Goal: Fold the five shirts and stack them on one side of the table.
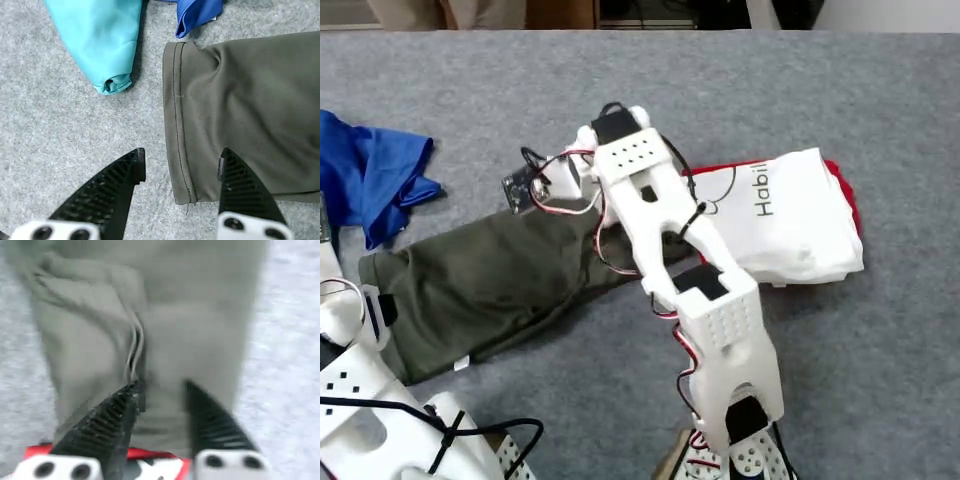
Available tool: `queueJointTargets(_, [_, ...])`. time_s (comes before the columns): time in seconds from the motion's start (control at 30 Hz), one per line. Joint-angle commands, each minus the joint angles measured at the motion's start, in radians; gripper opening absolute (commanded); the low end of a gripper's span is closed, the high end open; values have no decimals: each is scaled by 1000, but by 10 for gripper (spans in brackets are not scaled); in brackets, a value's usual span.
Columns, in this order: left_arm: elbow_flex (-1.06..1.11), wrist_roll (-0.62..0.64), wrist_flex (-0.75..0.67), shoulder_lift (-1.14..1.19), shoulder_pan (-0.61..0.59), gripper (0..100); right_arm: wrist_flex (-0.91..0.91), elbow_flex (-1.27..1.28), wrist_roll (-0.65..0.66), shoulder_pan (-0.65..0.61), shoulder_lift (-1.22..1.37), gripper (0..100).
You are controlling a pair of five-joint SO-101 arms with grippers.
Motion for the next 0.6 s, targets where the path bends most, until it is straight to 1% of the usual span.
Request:
queueJointTargets(0.0, [-40,-3,-9,-2,-5,243,-11,-128,-54,-4,-4,373])
queueJointTargets(0.07, [-40,-3,-9,-2,-6,243,5,-160,-89,8,-5,355])
queueJointTargets(0.13, [-40,-3,-9,-2,-11,243,83,-205,-103,12,-7,303])
queueJointTargets(0.17, [-40,-3,-9,-2,-11,243,143,-231,-103,12,-12,259])
queueJointTargets(0.23, [-40,-3,-8,-4,-11,243,256,-259,-109,10,-31,132])
queueJointTargets(0.27, [-40,-3,-8,-4,-11,243,244,-246,-160,15,-51,51])
queueJointTargets(0.3, [-40,-3,-8,-4,-11,243,244,-232,-216,30,-76,0])
queueJointTargets(0.37, [-40,5,-8,-4,-11,243,245,-171,-285,44,-124,34])
queueJointTargets(0.43, [-48,57,-8,-2,-11,243,245,-82,-328,58,-176,0])
queueJointTargets(0.57, [-63,163,-2,65,-11,244,241,140,-457,88,-312,2])
